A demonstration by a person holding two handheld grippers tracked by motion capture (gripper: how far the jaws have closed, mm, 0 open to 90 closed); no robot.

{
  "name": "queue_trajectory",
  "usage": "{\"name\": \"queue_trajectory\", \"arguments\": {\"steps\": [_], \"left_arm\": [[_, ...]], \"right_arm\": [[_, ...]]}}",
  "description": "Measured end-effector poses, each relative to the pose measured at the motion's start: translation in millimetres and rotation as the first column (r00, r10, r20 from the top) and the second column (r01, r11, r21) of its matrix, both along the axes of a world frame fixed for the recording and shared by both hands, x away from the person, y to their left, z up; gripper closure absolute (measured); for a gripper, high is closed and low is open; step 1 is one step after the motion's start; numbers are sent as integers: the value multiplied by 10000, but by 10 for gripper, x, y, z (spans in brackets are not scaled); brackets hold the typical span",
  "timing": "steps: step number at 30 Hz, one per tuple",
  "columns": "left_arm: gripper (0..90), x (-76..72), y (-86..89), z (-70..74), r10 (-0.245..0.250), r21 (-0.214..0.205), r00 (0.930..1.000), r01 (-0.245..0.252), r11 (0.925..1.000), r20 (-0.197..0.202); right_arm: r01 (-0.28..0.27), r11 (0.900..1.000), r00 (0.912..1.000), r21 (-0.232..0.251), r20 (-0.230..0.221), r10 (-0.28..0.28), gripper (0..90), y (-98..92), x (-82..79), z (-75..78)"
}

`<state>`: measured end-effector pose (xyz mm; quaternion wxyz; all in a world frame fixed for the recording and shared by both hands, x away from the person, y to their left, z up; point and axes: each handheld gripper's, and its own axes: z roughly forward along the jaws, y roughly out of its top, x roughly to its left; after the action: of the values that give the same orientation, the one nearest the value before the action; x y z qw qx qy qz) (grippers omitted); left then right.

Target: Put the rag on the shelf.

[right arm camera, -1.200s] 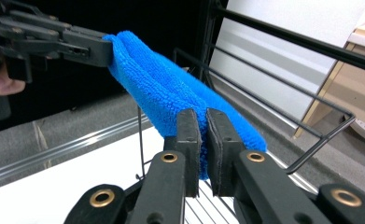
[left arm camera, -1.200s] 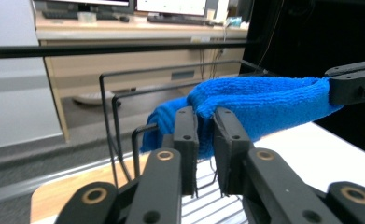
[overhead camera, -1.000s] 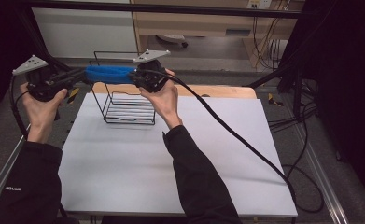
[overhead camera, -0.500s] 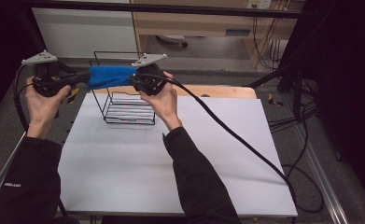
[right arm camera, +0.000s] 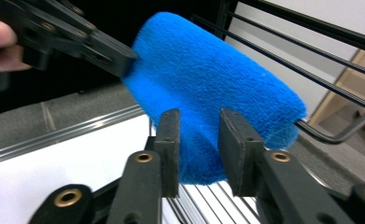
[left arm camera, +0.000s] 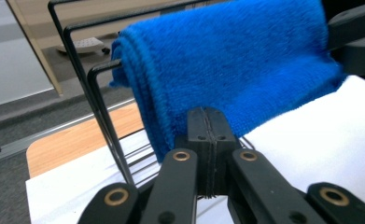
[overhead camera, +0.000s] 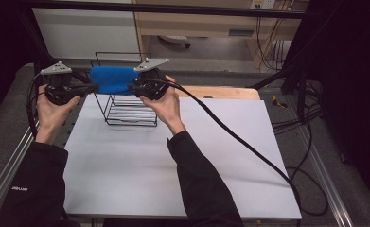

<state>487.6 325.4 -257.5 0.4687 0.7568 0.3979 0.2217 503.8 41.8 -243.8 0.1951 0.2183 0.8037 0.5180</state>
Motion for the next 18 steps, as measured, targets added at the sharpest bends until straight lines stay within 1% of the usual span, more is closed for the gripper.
{"name": "queue_trajectory", "arguments": {"steps": [2,3,6,8,10,12,15,18], "left_arm": [[898,10,-1,-26,52,-33,10000,-52,10000,24],[898,18,-4,-35,78,25,10000,-78,10000,21],[899,29,-10,-59,155,-28,9998,-155,9999,124],[898,33,-17,-81,140,-64,9998,-139,9999,141],[898,40,-21,-106,108,-37,9998,-108,9999,191],[898,51,-15,-131,124,-122,9997,-122,9999,196],[897,51,-5,-152,126,-188,9998,-123,9997,178],[889,18,9,-158,57,-255,9998,-53,9997,180]], "right_arm": [[-76,9998,9998,176,-180,79,712,7,-10,-2],[-113,9997,9993,193,-363,120,759,12,-3,-13],[107,9999,9970,82,-761,-100,863,17,45,-83],[346,9993,9952,104,-924,-335,894,1,80,-142],[506,9986,9944,146,-939,-491,900,-14,109,-202],[639,9979,9943,44,-856,-633,898,-17,138,-253],[574,9983,9955,96,-762,-565,874,-20,163,-294],[444,9989,9970,162,-639,-432,827,-41,130,-275]]}}
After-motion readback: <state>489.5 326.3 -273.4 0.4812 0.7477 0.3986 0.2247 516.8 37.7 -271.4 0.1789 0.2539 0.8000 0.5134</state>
